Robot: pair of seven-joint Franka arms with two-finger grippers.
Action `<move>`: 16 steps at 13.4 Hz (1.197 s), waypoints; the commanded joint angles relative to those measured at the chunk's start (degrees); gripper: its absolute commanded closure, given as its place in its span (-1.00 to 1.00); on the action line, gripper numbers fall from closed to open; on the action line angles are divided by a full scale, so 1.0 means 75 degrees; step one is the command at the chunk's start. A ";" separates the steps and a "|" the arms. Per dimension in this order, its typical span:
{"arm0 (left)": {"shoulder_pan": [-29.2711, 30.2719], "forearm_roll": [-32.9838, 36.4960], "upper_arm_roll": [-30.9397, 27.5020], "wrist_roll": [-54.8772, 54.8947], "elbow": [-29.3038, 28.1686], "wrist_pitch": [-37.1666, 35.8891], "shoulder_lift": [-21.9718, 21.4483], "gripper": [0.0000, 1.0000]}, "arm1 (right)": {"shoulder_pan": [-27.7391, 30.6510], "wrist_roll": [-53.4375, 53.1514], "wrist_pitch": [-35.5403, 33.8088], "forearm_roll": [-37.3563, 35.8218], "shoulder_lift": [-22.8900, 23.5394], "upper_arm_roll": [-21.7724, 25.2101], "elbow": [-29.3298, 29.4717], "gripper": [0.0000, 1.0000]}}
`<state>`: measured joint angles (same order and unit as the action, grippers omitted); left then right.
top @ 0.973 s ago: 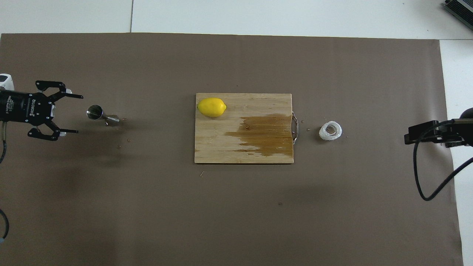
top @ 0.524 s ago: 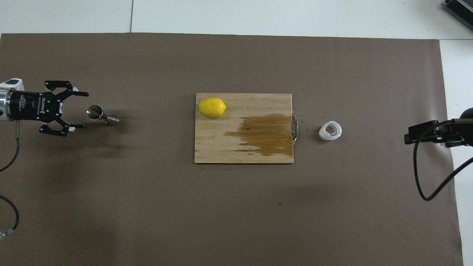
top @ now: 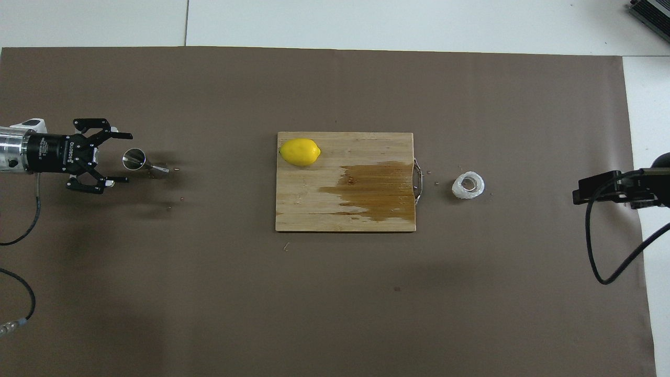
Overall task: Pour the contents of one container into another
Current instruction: 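Close the left gripper around the small metal cup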
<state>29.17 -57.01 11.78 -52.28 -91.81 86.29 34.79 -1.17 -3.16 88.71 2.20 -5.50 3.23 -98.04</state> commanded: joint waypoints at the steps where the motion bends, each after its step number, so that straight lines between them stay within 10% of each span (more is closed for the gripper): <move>1: 0.0118 -0.0144 0.0140 -0.0119 0.0089 0.0084 0.0318 -1.00 | 0.0063 -0.0071 -0.0050 -0.0071 -0.0075 -0.0068 -0.0077 -1.00; 16: 0.0141 -0.0180 0.0140 -0.0025 -0.0017 0.0096 0.0307 -0.59 | 0.0063 -0.0071 -0.0050 -0.0060 -0.0075 -0.0068 -0.0077 -1.00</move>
<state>29.49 -57.44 12.03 -52.27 -91.81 86.37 36.93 -1.17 -3.16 88.71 2.21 -5.50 3.23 -98.04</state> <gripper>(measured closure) 0.110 0.000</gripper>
